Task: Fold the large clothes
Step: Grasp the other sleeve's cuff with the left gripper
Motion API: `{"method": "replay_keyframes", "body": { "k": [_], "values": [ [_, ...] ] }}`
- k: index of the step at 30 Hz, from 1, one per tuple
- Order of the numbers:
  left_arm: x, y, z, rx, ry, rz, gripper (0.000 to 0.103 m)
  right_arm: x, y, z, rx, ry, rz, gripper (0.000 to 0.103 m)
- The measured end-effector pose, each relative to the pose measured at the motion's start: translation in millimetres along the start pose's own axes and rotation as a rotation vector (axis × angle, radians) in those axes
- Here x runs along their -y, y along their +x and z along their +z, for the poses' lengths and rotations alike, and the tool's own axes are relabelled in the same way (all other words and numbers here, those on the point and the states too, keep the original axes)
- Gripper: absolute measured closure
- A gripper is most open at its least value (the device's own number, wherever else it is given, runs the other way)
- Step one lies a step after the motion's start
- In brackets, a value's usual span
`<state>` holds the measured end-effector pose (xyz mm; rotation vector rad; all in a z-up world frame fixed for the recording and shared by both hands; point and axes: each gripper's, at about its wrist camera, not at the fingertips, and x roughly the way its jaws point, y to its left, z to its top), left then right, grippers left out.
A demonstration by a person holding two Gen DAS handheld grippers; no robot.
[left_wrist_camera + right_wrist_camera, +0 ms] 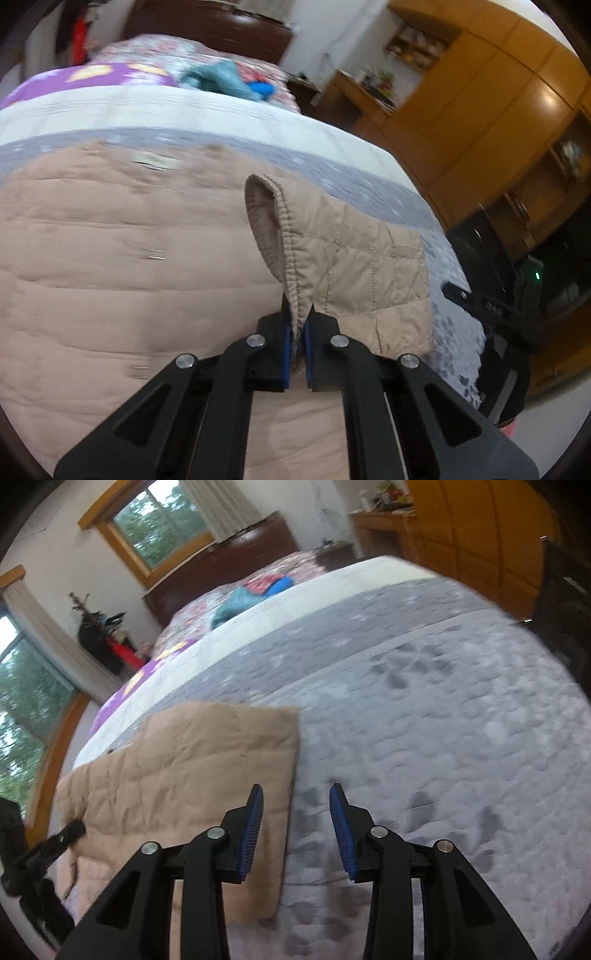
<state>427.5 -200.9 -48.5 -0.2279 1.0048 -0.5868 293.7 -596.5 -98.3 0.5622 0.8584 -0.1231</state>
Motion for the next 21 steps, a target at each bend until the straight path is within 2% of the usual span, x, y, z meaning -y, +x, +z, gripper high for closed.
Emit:
{"method": "replay_keyframes", "body": {
  "k": [6,11,15,21],
  "values": [
    [-57.2,-33.5,11.7,0.064,-0.067,0.102,0.099,-32.1,26.8,-12.4,-0.099,-0.066,0.140,0.065],
    [-99.3,-49.2,14.7,0.071,-0.126,0.167,0.099,-57.8,49.6,-23.9,-0.168,-0.114,0.211,0.065],
    [-128.2,-48.6,10.8,0.048,-0.166,0.200,0.099,-73.8,66.5,-33.8,-0.192,-0.158,0.161,0.065],
    [-166.9,-17.2,-0.8,-0.048,-0.216,0.245,0.096,-75.4,84.2,-41.9,-0.223,-0.168,0.131,0.065]
  ]
}}
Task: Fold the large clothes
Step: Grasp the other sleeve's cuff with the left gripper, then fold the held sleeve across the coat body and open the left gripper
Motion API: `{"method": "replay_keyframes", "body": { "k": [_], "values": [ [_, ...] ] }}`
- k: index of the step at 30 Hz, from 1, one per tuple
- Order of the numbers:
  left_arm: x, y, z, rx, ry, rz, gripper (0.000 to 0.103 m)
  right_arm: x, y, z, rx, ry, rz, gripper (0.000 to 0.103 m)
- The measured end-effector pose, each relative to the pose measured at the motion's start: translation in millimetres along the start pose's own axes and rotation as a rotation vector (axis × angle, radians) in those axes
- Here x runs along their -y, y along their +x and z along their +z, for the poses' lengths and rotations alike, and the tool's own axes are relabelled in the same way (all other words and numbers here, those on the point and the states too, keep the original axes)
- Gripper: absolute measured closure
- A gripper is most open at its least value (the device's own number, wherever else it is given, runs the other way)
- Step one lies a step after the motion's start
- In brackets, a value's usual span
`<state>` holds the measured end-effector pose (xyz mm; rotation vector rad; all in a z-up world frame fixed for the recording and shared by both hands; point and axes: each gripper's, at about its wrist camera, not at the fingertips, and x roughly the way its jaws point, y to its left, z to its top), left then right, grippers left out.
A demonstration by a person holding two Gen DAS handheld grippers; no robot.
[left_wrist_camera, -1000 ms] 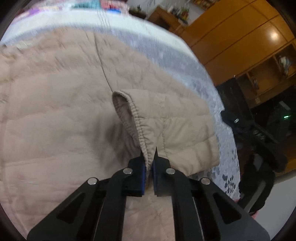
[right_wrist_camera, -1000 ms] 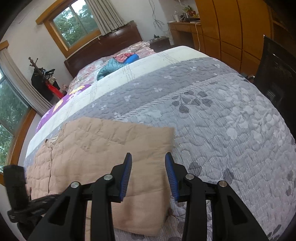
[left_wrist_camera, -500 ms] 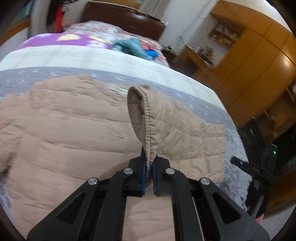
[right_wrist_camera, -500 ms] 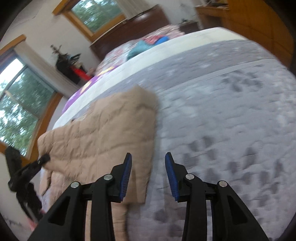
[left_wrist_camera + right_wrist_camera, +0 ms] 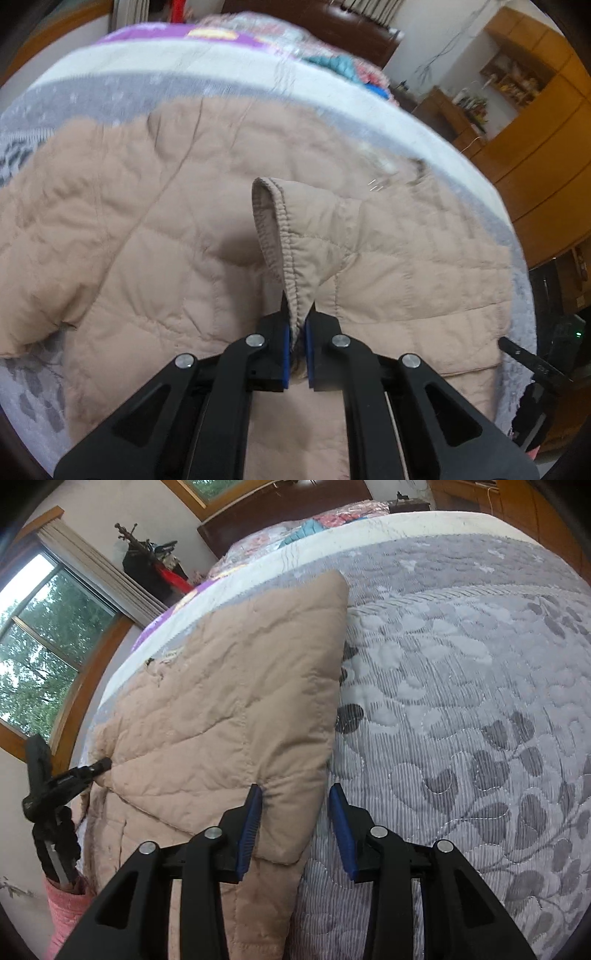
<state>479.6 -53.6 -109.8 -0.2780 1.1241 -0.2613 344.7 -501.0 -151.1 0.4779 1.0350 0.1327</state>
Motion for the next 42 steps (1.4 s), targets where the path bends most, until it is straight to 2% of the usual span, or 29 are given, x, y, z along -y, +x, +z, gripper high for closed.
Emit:
{"method": "replay_keyframes", "body": {
  "k": [3,6,9,12,15,18,20,24,29,33,39,42],
  "values": [
    [-6.2,14.3,-2.6,-0.004,0.009,0.010,0.092,-5.1,6.7,-1.3,-0.001,-0.019,-0.032,0.064],
    [-3.2,15.8,-10.0,0.024,0.050,0.028,0.091,-12.4,10.9,-2.5,0.011,-0.050,-0.069,0.064],
    [-6.4,11.9,-10.3,0.029,0.037,0.024,0.089,-14.6,10.2,-3.0,0.018,-0.048,-0.063,0.064],
    [-10.8,-3.8,-10.1,0.038,0.010,0.031,0.080,-15.8,-1.7,-2.0,0.032,-0.048,-0.071,0.063],
    [-10.6,-34.2,-12.5,0.097,0.003,0.050,0.076,-26.4,-26.6,-1.6,0.083,-0.068,-0.105,0.061],
    [6.5,-58.2,-13.9,0.133,0.051,0.026,0.076,-43.2,-40.8,1.8,0.092,-0.078,-0.053,0.061],
    [23.0,-62.6,-14.1,0.135,0.091,0.016,0.074,-56.9,-40.0,3.4,0.078,-0.103,-0.053,0.061],
    [47.0,-39.0,-13.6,0.082,0.136,0.017,0.072,-75.2,-20.5,7.2,0.040,-0.122,-0.065,0.061],
    [43.7,0.7,-17.1,0.004,0.134,0.040,0.072,-81.7,17.1,4.0,-0.013,-0.126,-0.109,0.061],
    [37.4,11.7,-21.3,-0.002,0.155,0.029,0.072,-75.8,31.0,1.6,-0.033,-0.135,-0.123,0.068],
    [34.4,17.6,-26.5,0.024,0.184,0.041,0.071,-79.6,40.3,-5.8,-0.020,-0.165,-0.163,0.068],
    [34.2,17.1,-25.6,0.029,0.185,0.044,0.071,-80.3,40.8,-5.8,-0.015,-0.154,-0.152,0.068]
  ]
}}
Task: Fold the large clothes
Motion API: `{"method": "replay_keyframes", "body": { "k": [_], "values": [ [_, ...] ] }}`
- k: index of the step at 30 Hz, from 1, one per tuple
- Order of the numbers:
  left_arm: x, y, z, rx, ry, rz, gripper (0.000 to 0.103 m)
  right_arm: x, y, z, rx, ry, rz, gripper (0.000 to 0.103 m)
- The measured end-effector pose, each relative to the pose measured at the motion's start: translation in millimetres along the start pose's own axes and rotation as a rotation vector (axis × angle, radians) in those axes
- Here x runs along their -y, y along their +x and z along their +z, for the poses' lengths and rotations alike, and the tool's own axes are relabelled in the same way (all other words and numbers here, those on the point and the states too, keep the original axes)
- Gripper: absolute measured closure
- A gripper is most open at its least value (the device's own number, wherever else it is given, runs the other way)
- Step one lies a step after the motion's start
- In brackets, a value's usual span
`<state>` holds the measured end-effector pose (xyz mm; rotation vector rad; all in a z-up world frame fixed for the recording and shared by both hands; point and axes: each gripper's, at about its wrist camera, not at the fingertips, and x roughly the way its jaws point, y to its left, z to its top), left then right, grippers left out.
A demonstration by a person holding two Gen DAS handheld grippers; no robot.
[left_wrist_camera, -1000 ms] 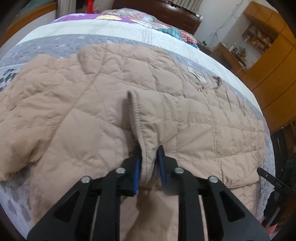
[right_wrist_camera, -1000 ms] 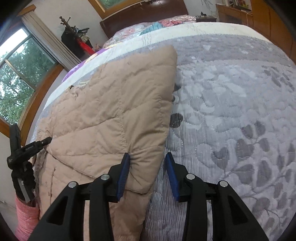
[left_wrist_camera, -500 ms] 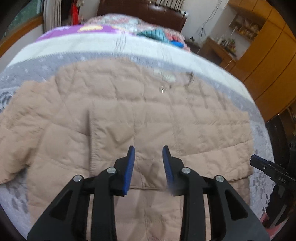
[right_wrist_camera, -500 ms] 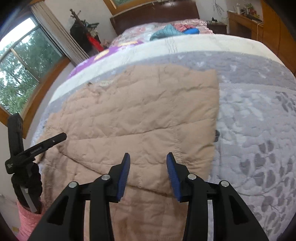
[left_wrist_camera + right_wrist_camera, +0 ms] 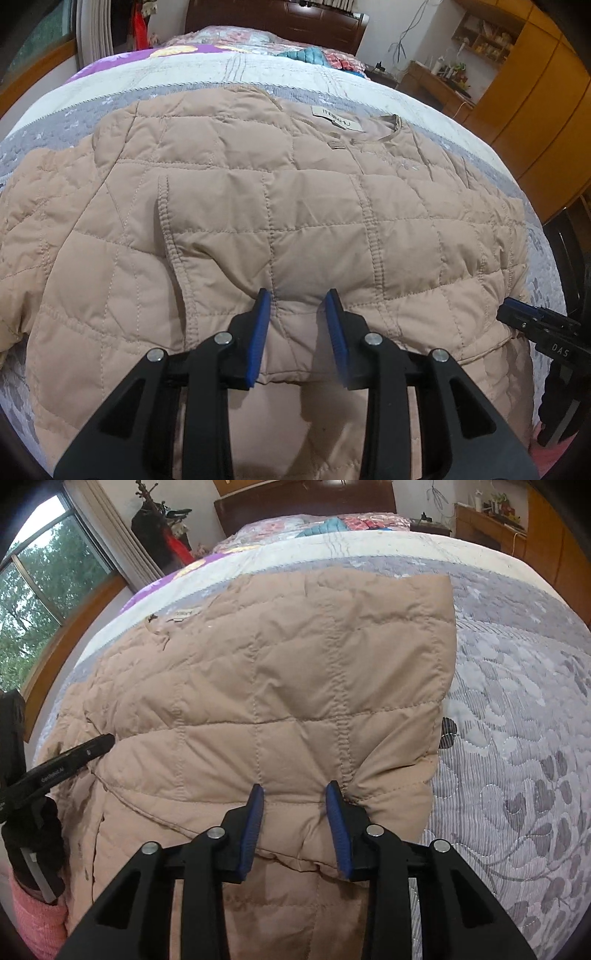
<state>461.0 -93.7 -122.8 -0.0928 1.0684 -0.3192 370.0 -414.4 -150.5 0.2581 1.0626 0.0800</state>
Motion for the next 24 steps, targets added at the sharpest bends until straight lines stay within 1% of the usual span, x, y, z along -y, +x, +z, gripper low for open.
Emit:
{"method": "replay_keyframes", "body": {
  "k": [1,3,4,5,7,8,9,10,11,12,14,16,17,19,21,24],
  "values": [
    [0.0,-0.3,1.6,-0.004,-0.004,-0.005,0.071,-1.1,0.8,1.2,0.005,0.003,0.005,0.068],
    [-1.2,-4.5,3.3,-0.013,-0.036,-0.022,0.073,2.7,-7.3,0.1,0.029,0.005,0.040,0.066],
    [-2.2,-7.2,4.2,-0.016,-0.050,-0.029,0.071,3.8,-15.3,0.3,0.042,-0.001,0.064,0.064],
    [-3.1,-12.8,3.8,-0.016,-0.061,-0.040,0.069,7.5,-23.1,1.3,0.055,-0.004,0.089,0.063],
    [-6.8,-32.9,1.8,0.019,-0.075,-0.071,0.055,11.5,-43.9,3.5,0.106,-0.002,0.156,0.059],
    [-9.4,-44.4,-0.1,0.046,-0.076,-0.073,0.053,15.1,-57.7,3.8,0.138,0.002,0.173,0.056],
    [-15.6,-59.6,-3.6,0.078,-0.078,-0.075,0.048,18.6,-67.2,3.7,0.156,0.007,0.161,0.055],
    [-25.0,-73.0,-7.8,0.099,-0.089,-0.078,0.045,24.7,-76.8,3.3,0.164,0.020,0.120,0.055],
    [-32.0,-80.3,-10.5,0.108,-0.102,-0.080,0.045,30.3,-81.2,3.6,0.161,0.035,0.084,0.055],
    [-48.6,-93.8,-16.5,0.121,-0.132,-0.071,0.045,39.7,-85.7,2.9,0.158,0.062,0.039,0.055],
    [-80.6,-111.8,-26.4,0.139,-0.193,-0.026,0.045,56.8,-91.3,2.9,0.168,0.098,-0.013,0.054],
    [-127.2,-132.8,-42.5,0.165,-0.284,0.035,0.044,74.5,-91.8,3.7,0.165,0.138,-0.049,0.054],
    [-157.7,-144.6,-54.2,0.177,-0.346,0.077,0.044,84.6,-89.8,3.8,0.157,0.165,-0.064,0.054],
    [-199.1,-159.4,-71.2,0.189,-0.430,0.149,0.044,98.5,-86.0,3.1,0.142,0.192,-0.090,0.054],
    [-245.5,-173.7,-92.3,0.192,-0.537,0.236,0.044,104.2,-81.6,2.6,0.131,0.196,-0.123,0.054],
    [-307.0,-189.9,-124.4,0.193,-0.686,0.313,0.044,106.4,-71.1,1.7,0.109,0.186,-0.146,0.054]
  ]
}}
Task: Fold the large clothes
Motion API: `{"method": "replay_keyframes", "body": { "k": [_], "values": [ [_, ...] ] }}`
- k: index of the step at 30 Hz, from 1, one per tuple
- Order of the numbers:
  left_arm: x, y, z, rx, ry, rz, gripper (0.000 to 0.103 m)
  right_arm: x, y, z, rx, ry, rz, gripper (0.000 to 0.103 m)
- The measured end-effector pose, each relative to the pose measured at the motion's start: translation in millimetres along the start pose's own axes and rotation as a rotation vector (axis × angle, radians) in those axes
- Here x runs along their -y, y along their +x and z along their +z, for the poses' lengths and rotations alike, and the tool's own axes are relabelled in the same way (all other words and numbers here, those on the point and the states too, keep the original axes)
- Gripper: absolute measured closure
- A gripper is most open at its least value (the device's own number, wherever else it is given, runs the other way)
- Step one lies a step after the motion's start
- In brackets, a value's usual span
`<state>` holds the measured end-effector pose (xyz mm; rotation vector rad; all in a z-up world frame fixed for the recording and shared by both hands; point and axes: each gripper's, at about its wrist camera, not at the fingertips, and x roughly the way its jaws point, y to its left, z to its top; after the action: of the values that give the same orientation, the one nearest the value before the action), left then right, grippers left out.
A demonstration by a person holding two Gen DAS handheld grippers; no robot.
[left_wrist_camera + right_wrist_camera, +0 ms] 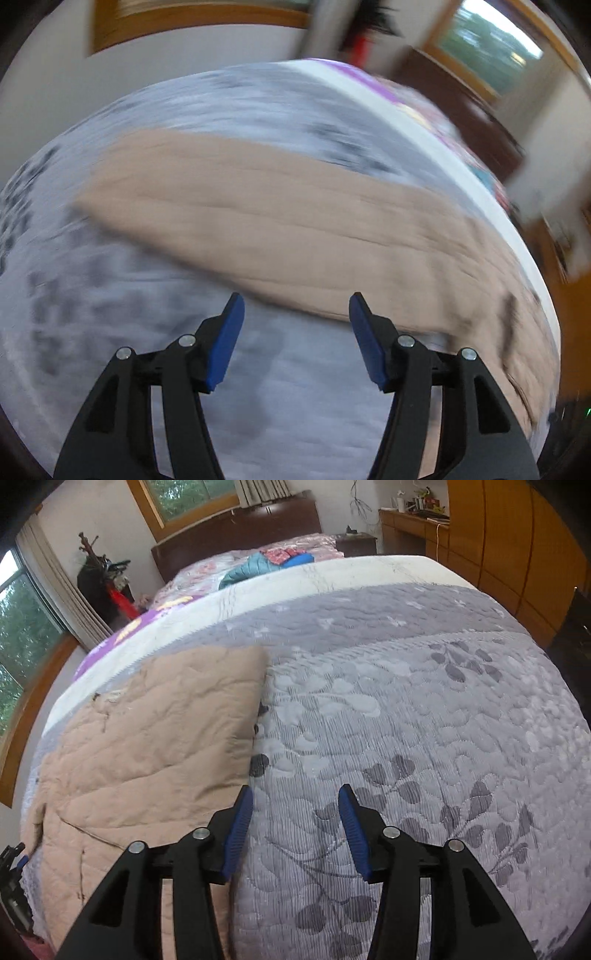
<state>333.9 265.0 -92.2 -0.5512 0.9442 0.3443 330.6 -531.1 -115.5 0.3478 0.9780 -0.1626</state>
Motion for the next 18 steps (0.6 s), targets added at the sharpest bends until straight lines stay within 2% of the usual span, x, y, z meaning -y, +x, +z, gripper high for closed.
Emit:
{"method": "replay_keyframes", "body": {
  "k": [2,5,8,15,18],
  "values": [
    [-33.6,3.3,8.0,0.005,-0.088,0.011,0.044,-1.0,6.9,-1.4,-0.016,-0.004,-0.011,0.054],
    [-65.6,10.9,21.4,0.007,-0.205,-0.044,0.044,0.0,17.1,-4.7,-0.043,0.002,-0.012,0.054],
    [-80.5,20.0,34.1,0.022,-0.262,-0.077,0.044,2.7,23.8,-6.5,-0.057,0.011,-0.013,0.054],
    [-90.8,39.4,53.3,0.060,-0.322,-0.099,0.047,8.7,33.5,-8.3,-0.072,0.020,-0.016,0.054],
    [-95.1,42.6,55.8,0.071,-0.322,-0.055,0.064,9.3,36.6,-7.6,-0.072,0.014,-0.021,0.054]
  ]
}}
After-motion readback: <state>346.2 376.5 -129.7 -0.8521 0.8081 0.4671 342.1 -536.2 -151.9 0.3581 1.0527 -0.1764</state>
